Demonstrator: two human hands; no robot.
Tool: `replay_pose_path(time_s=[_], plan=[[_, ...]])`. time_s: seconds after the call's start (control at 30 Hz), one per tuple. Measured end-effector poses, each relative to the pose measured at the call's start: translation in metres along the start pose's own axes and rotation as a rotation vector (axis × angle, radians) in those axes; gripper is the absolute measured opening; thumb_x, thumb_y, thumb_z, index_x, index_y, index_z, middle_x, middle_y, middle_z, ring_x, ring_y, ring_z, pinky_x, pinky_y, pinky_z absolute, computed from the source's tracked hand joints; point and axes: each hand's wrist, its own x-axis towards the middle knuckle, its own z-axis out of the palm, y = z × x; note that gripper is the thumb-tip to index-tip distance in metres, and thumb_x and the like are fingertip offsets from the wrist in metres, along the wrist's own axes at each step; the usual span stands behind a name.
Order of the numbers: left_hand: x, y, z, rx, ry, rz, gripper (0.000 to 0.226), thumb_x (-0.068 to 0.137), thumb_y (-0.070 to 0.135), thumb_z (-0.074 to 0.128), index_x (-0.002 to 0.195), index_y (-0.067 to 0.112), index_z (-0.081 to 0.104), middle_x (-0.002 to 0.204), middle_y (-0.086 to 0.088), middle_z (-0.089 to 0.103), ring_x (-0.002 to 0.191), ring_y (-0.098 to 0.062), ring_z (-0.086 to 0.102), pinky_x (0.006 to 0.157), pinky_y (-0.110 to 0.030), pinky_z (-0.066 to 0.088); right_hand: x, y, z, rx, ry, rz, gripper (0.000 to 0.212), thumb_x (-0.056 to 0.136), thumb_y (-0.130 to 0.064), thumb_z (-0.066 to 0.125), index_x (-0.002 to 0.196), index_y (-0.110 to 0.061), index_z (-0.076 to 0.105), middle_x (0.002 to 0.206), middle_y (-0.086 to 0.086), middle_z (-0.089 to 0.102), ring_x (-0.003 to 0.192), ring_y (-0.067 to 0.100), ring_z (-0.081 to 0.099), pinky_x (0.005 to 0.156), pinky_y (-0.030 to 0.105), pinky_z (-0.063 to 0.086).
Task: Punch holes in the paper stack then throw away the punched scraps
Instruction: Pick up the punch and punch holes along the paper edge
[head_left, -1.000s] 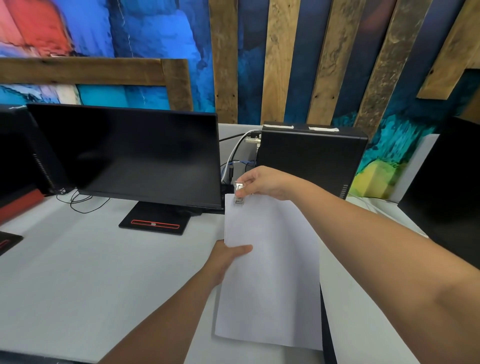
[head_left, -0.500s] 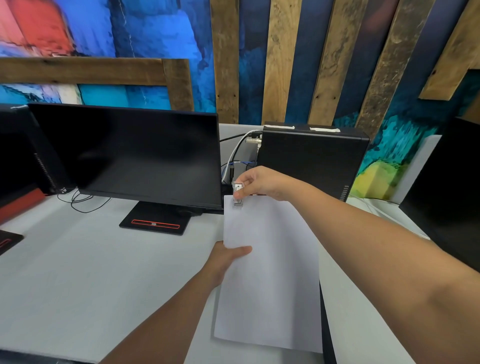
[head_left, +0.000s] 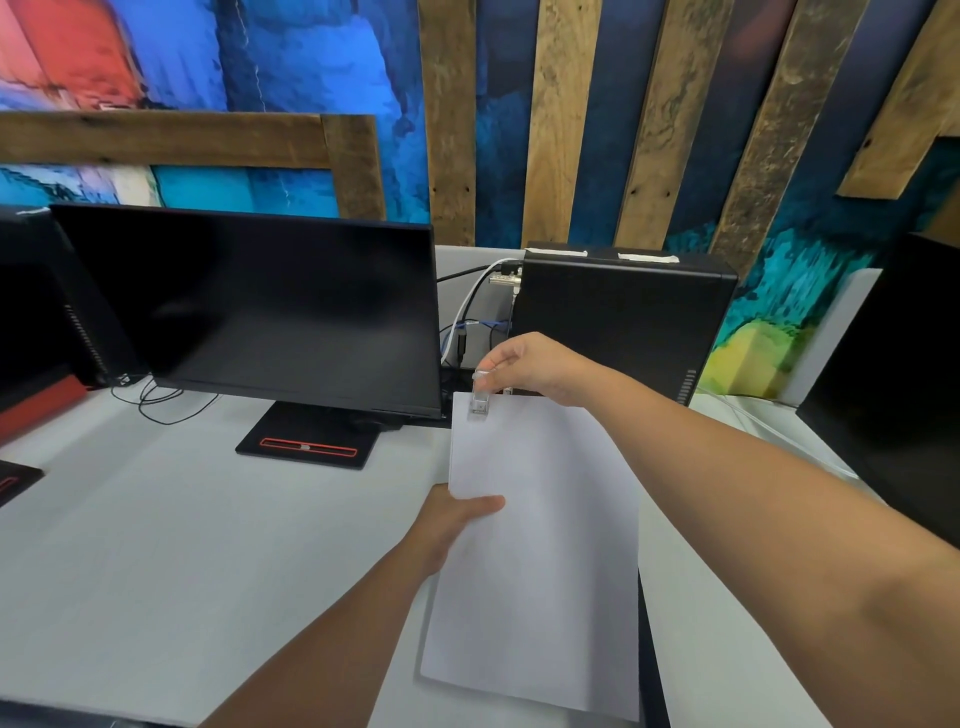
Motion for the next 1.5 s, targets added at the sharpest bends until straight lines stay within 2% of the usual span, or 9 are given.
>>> replay_pose_path(time_s=[0.23,0.37,0.47,0.57,0.67,0.97,1.2,1.3,1.5], plan=[[0.0,-0.002,0.002,0.006,-0.002,-0.004,0.031,0.073,0.004,0.077,0.103,0.003,0.071,0.1,-0.017,0.073,0.092,-0.035,0.07,0.083,-0.043,0.057,-0.006,0.005,-0.002,0.105,-0.011,0.003,0.017,0.085,-0.003,0.062,0.101,-0.009,0.06,0.103,0.014,0.065,0.101,0.027,0.066,0.093,0.036,0.053],[0.001,-0.002,0.002,0.017,-0.01,-0.001,0.03,0.072,0.005,0.078,0.101,0.004,0.071,0.1,-0.016,0.074,0.092,-0.034,0.07,0.085,-0.045,0.056,-0.007,0.011,0.001,0.033,0.009,-0.04,0.007,0.086,-0.009,0.062,0.093,-0.007,0.064,0.099,0.01,0.065,0.1,0.025,0.064,0.094,0.036,0.053],[0.001,-0.002,0.003,0.025,-0.012,-0.004,0.03,0.073,0.005,0.078,0.102,0.002,0.071,0.1,-0.016,0.074,0.091,-0.034,0.07,0.084,-0.045,0.057,-0.007,0.013,0.003,-0.009,0.028,-0.056,0.014,0.084,-0.012,0.066,0.095,-0.003,0.066,0.092,0.002,0.065,0.095,0.019,0.061,0.087,0.031,0.052],[0.001,-0.002,0.004,0.021,-0.016,0.001,0.034,0.071,0.006,0.079,0.104,0.002,0.07,0.1,-0.015,0.074,0.092,-0.034,0.07,0.085,-0.045,0.056,-0.007,0.016,0.003,-0.037,0.01,-0.051,0.02,0.085,-0.021,0.066,0.097,-0.006,0.069,0.1,-0.001,0.065,0.1,0.016,0.059,0.09,0.031,0.047],[0.002,-0.002,0.002,0.03,-0.029,0.0,0.047,0.061,0.014,0.082,0.105,0.003,0.07,0.101,-0.015,0.074,0.093,-0.034,0.07,0.087,-0.048,0.055,-0.006,0.018,0.003,-0.059,-0.018,-0.026,0.025,0.084,-0.028,0.067,0.098,-0.008,0.071,0.108,0.002,0.066,0.105,0.015,0.057,0.095,0.033,0.044],[0.001,-0.001,0.0,0.029,-0.018,0.005,0.032,0.07,0.007,0.08,0.102,0.007,0.071,0.101,-0.014,0.074,0.094,-0.033,0.07,0.089,-0.049,0.054,-0.004,0.017,-0.001,0.015,-0.016,0.005,0.011,0.085,-0.024,0.066,0.085,-0.014,0.069,0.11,0.008,0.067,0.109,0.022,0.059,0.101,0.039,0.047],[0.0,0.002,-0.004,0.023,-0.013,0.016,0.039,0.064,0.012,0.081,0.102,0.007,0.072,0.101,-0.014,0.074,0.094,-0.033,0.07,0.088,-0.047,0.055,-0.012,0.012,-0.025,0.061,-0.072,0.011,0.028,0.086,-0.015,0.064,0.113,-0.007,0.063,0.112,0.01,0.064,0.106,0.022,0.062,0.097,0.032,0.049],[0.0,0.004,-0.005,0.027,-0.012,0.013,0.046,0.059,0.017,0.082,0.103,0.007,0.071,0.1,-0.013,0.074,0.094,-0.032,0.071,0.089,-0.048,0.055,-0.016,0.014,-0.037,0.05,-0.089,0.021,0.03,0.086,-0.013,0.064,0.115,-0.006,0.063,0.114,0.01,0.065,0.106,0.021,0.062,0.095,0.029,0.048],[-0.001,0.005,-0.006,0.002,-0.003,0.018,0.029,0.075,0.004,0.075,0.103,0.004,0.071,0.1,-0.014,0.074,0.091,-0.031,0.071,0.079,-0.039,0.058,-0.017,0.022,-0.055,0.001,-0.118,0.071,0.031,0.085,-0.013,0.065,0.115,-0.007,0.064,0.12,0.009,0.064,0.111,0.021,0.06,0.103,0.036,0.045]])
